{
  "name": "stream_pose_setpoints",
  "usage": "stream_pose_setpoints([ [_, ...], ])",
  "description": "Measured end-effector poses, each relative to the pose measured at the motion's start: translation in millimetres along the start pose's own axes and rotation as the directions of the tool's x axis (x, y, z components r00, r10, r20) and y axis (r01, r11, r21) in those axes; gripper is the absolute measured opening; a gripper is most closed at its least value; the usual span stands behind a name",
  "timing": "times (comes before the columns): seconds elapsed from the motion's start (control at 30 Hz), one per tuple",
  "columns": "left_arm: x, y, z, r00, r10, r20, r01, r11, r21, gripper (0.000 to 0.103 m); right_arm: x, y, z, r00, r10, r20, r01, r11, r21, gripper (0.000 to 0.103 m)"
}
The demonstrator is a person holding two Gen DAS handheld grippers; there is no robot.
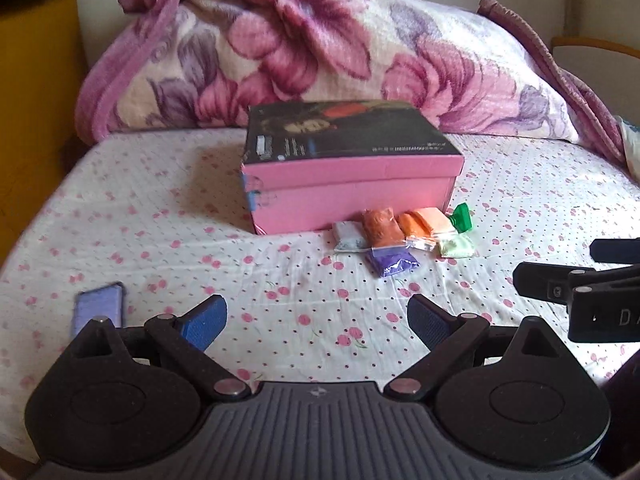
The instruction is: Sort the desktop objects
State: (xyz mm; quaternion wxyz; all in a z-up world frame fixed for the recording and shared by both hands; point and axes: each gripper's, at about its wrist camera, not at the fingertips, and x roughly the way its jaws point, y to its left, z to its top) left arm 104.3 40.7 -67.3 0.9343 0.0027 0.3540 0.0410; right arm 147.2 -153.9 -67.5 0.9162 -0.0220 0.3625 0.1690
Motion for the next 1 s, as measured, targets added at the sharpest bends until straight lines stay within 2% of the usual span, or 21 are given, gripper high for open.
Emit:
stream_pose_setpoints([
  [0.5, -106, -5, -9, 0.992, -0.022, 0.124, 0.021, 1.0, 0.013, 0.097, -100, 25, -11, 0.996, -0.01, 0.087, 0.013, 0.999, -0.039, 0.102],
  [0.83, -168, -13, -28, 0.979, -0.006, 0.206, 0.003, 1.0, 0.017, 0.097, -136, 34, -25, 0.994, -0.034, 0.105, 0.038, 0.998, -0.041, 0.102],
  [1.0, -187, -18, -39, 0.972, 0.003, 0.234, -0.006, 1.0, 0.013, 0.097, -155, 34, -33, 0.992, -0.043, 0.119, 0.047, 0.998, -0.034, 0.102],
])
